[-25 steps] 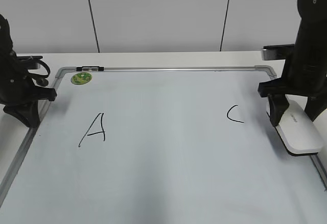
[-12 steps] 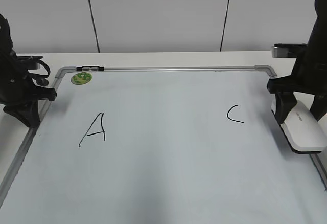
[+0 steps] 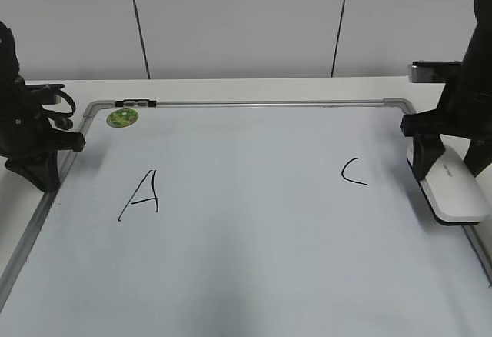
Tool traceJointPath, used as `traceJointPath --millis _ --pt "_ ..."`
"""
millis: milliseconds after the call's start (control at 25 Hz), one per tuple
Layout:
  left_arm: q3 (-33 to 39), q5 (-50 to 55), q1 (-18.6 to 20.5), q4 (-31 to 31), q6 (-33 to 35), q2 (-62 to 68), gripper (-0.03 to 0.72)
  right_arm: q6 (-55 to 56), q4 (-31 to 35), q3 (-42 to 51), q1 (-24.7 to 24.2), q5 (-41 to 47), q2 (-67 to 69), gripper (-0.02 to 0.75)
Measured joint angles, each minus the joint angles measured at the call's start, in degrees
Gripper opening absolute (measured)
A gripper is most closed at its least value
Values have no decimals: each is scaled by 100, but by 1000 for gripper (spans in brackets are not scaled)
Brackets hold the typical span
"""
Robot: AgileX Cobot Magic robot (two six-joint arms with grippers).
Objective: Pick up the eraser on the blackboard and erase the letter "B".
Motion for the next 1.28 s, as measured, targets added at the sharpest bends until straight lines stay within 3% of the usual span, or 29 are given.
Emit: traceJointPath --millis 840,1280 --pt "0 0 0 0 0 0 22 0 21 -24 0 -394 557 530" --pt "0 10 0 0 0 0 22 10 21 -46 0 -428 566 590"
